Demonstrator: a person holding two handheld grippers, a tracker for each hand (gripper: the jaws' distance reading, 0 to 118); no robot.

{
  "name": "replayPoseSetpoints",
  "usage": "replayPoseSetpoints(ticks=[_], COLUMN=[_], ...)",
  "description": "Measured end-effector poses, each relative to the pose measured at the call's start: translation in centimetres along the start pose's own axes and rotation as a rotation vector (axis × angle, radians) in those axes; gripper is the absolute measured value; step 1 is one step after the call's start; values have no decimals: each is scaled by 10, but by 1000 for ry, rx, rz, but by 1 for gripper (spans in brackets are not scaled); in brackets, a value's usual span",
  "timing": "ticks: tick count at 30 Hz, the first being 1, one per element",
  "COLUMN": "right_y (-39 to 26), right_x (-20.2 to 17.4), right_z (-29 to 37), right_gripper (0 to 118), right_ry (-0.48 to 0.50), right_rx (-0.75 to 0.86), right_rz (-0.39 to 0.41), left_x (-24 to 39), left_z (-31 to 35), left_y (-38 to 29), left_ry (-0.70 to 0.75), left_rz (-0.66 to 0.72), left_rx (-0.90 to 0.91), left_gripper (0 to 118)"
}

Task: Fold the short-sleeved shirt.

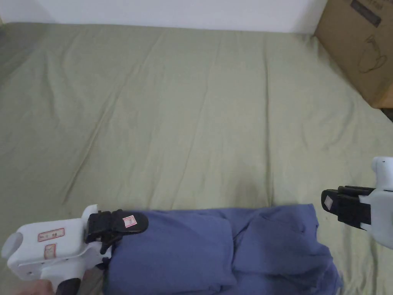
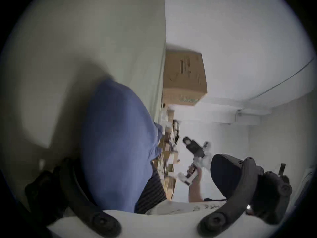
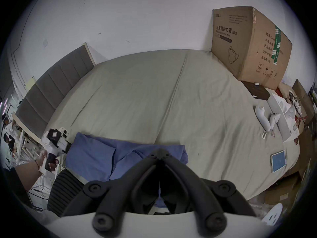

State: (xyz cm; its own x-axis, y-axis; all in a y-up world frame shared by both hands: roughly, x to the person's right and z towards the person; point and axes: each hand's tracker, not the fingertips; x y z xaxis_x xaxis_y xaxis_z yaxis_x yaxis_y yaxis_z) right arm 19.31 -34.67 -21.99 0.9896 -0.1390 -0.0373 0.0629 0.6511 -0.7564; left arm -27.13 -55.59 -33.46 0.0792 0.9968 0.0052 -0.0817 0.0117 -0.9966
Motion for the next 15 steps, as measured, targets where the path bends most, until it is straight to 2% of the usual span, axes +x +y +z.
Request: replayPoseSetpoints(ticks=[2, 3, 4, 5, 6, 7, 8, 9, 12, 14, 15], right_y=[1, 0, 0, -1, -2, -3, -3, -4, -3, -2, -2], right_x=[-1, -1, -1, -2, -2, -3, -3, -3, -3, -2, -1], right_z=[-2, -2, -3, -5, -7, -7, -8, -8, -6, -3, -2], right_gripper=[0, 0, 0, 0, 0, 0, 0, 0, 0, 0, 0], right_ry=[13, 18, 20, 20, 19, 22, 27, 36, 57, 73, 81], right_rx=[-4, -5, -6, -7, -12, -15, -17, -18, -2, 10, 18], right_rz=[-12, -14, -14, -12, -10, -11, -14, -19, -26, -30, -32], left_x=[2, 0, -2, -20, -10, 2, 9, 19, 53, 94, 114], left_z=[-3, -4, -13, 11, 12, 1, -5, -11, 16, 27, 28], left_y=[5, 6, 8, 2, 1, 3, 2, 2, -22, -30, -35], left_ry=[5, 102, 255, 357, 190, 307, 369, 388, 479, 630, 784], left_rz=[-53, 96, 95, 114, 129, 27, -6, -12, -163, -239, -288], left_rx=[-48, 58, 76, 65, 101, 81, 85, 103, 125, 170, 199], left_gripper=[114, 99, 64, 10, 9, 9, 9, 9, 9, 9, 9])
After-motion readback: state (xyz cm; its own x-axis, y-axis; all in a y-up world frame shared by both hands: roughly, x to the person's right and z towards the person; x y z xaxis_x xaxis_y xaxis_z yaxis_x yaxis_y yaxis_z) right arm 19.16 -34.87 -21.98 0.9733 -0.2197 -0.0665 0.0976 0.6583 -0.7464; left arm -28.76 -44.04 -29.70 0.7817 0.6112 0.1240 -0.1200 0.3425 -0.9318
